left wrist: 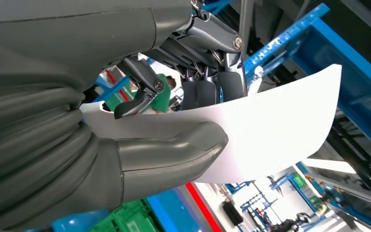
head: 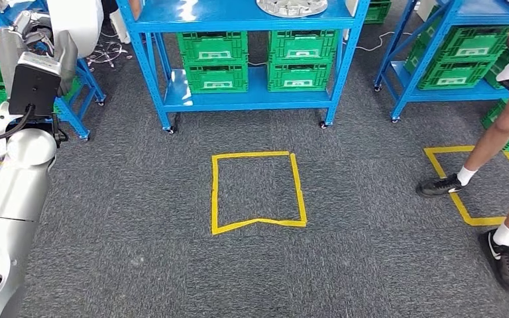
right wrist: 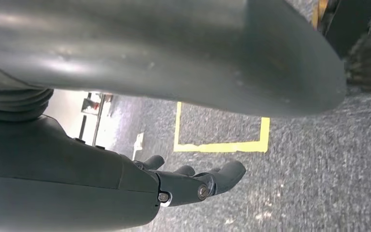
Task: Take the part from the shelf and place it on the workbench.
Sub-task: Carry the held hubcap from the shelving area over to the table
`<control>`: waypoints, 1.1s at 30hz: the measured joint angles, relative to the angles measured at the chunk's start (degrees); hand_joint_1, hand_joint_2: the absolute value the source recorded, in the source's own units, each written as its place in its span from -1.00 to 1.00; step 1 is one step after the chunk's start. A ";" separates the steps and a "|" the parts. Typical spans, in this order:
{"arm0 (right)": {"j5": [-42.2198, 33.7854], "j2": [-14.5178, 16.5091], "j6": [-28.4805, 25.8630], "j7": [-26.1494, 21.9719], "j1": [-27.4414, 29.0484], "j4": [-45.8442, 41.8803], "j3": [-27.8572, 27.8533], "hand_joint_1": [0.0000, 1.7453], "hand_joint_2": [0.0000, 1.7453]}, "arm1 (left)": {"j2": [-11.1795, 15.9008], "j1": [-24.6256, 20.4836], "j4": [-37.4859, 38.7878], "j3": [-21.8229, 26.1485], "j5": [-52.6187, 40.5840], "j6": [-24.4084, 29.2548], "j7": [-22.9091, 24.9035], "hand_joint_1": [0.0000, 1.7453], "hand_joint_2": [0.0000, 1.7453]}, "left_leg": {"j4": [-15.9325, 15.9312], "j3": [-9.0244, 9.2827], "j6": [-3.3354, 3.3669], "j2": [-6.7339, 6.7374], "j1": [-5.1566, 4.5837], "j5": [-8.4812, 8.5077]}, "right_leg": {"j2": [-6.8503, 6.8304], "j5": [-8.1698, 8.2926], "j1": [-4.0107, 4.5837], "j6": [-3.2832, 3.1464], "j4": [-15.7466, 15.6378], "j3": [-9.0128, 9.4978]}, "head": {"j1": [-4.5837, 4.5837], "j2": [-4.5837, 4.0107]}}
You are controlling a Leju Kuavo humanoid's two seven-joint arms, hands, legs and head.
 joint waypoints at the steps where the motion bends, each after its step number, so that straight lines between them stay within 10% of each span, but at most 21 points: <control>1: 0.00 -0.02 -0.02 0.02 0.05 0.00 0.00 -1.00 -1.00 | -0.03 0.11 0.01 0.00 -0.02 0.00 0.00 1.00 1.00 | 0.18 -0.31 -0.05 -0.58 0.01 0.12 | 0.09 -0.12 -0.03 0.00 1.58 -0.74 | 0.01 0.00; 5: 0.00 -0.13 -0.02 0.00 0.02 0.00 0.00 -1.00 -1.00 | -0.05 0.29 -0.03 0.00 -0.03 0.00 -0.01 1.00 1.00 | 1.35 -1.37 -0.69 -2.81 0.08 0.31 | 1.94 5.71 -0.28 -0.33 -9.93 5.09 | 0.00 0.00; 9: 0.00 -0.14 -0.02 -0.34 -0.01 0.00 0.00 -1.00 -1.00 | 0.10 0.25 -0.08 0.00 -0.03 0.00 -0.01 1.00 1.00 | 1.31 -2.19 -2.31 -4.47 0.11 1.01 | 1.98 6.65 -0.17 -1.34 -13.29 6.39 | -0.03 0.00; 12: 0.01 -0.09 -0.01 -0.14 -0.16 0.00 0.00 -1.00 -1.00 | 0.57 0.21 -0.06 0.00 -0.03 0.00 -0.02 1.00 1.00 | 4.36 -3.81 -3.18 -2.01 0.13 -1.10 | 0.63 7.38 -0.32 -2.59 -13.92 6.31 | -0.42 0.00; 16: 0.02 -0.11 0.01 -0.14 0.07 0.00 -0.02 -1.00 -1.00 | 0.63 0.57 -0.01 -0.01 -0.04 0.00 -0.02 1.00 1.00 | 16.64 -8.69 -3.85 0.23 0.28 -6.81 | -1.29 7.59 -0.22 -2.95 -13.88 5.83 | -0.73 0.00; 22: 0.01 -0.10 0.06 -0.25 0.02 0.00 -0.02 -1.00 -1.00 | 0.67 0.33 -0.19 -0.02 -0.05 0.00 -0.03 1.00 1.00 | 1.03 0.47 -2.44 3.49 -0.60 -0.98 | -4.27 7.58 0.26 -2.27 -13.78 5.93 | -0.69 0.00; 25: 0.01 -0.13 -0.01 -0.20 -0.07 0.00 -0.02 -1.00 -1.00 | 0.82 0.26 -0.26 -0.02 -0.05 0.00 -0.02 1.00 1.00 | 0.38 0.35 -1.60 2.16 -0.54 -0.53 | -5.13 7.57 0.34 -1.34 -13.87 6.06 | -0.67 0.00; 27: 0.01 -0.17 -0.01 -0.10 -0.16 0.00 -0.01 -1.00 -1.00 | 0.82 0.12 -0.32 -0.02 -0.05 0.00 -0.02 1.00 1.00 | -0.12 0.34 -0.94 1.31 -0.08 0.02 | -3.10 5.92 0.26 -0.69 -11.67 5.12 | -0.52 0.00; 31: 0.00 -0.22 0.00 -0.12 0.11 0.00 0.00 -1.00 -1.00 | 0.39 0.22 -0.32 -0.02 -0.05 0.00 -0.01 1.00 1.00 | 0.07 -0.55 -0.47 -0.74 0.09 0.51 | 0.10 0.37 -0.05 -0.05 1.19 -1.05 | -0.25 -0.01; 33: 0.00 -0.24 -0.01 0.00 0.18 0.00 0.00 -1.00 -1.00 | 0.32 0.45 -0.32 -0.02 -0.05 0.00 0.01 1.00 1.00 | 0.55 -0.93 -0.62 -1.97 0.17 0.53 | 0.30 2.38 -0.18 -0.01 -0.34 -0.37 | -0.23 0.00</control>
